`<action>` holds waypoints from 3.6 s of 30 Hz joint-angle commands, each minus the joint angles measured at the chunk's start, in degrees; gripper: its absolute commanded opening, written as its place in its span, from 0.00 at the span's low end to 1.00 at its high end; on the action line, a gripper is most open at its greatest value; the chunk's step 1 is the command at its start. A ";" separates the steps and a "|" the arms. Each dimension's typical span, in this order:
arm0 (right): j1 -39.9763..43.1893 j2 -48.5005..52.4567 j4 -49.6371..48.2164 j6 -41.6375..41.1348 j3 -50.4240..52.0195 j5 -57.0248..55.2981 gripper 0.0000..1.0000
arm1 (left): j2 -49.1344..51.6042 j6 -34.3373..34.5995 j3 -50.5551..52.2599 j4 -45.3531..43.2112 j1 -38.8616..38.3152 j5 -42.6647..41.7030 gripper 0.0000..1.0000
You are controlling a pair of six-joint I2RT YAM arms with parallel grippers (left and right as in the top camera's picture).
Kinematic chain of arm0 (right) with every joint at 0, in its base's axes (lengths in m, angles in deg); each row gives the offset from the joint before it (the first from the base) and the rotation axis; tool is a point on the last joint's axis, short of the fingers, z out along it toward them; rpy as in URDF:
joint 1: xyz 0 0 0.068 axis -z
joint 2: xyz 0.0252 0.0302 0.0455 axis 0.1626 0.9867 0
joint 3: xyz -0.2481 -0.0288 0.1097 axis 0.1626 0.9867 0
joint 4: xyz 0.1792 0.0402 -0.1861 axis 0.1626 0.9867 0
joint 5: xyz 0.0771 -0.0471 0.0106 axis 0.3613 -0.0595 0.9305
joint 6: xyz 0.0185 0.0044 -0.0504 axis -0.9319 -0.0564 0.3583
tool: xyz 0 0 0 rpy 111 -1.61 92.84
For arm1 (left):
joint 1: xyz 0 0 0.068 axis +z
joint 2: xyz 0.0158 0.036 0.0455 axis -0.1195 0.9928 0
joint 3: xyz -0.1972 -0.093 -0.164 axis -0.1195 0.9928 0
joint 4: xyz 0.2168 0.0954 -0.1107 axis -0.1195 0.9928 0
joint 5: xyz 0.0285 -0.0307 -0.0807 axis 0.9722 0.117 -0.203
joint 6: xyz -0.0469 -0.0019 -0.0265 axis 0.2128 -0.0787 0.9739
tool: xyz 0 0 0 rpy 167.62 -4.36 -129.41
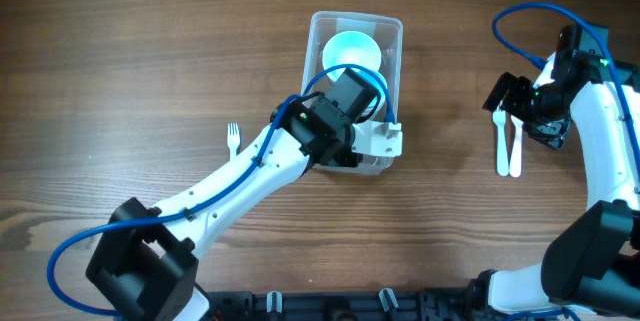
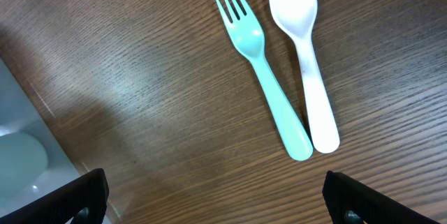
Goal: Pack container
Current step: 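Grasp the yellow fork and drop it into the container, then return the left gripper and grasp the blue fork, then carry the blue fork into the container and release it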
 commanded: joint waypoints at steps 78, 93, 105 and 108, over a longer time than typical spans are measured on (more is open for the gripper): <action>-0.35 0.70 0.24 -0.07 0.11 0.55 1.00 | -0.02 7.48 -11.93 13.64 2.75 -0.90 0.04; -0.35 0.70 0.98 0.09 0.09 1.62 1.00 | 3.48 13.86 -11.96 4.52 1.07 7.23 1.00; -0.33 0.74 2.60 0.00 0.11 -9.86 0.99 | -15.65 65.96 -12.00 13.55 14.23 20.98 1.00; -0.33 1.60 2.12 0.70 0.11 -9.88 0.94 | -15.63 71.21 -12.00 21.11 21.49 19.89 1.00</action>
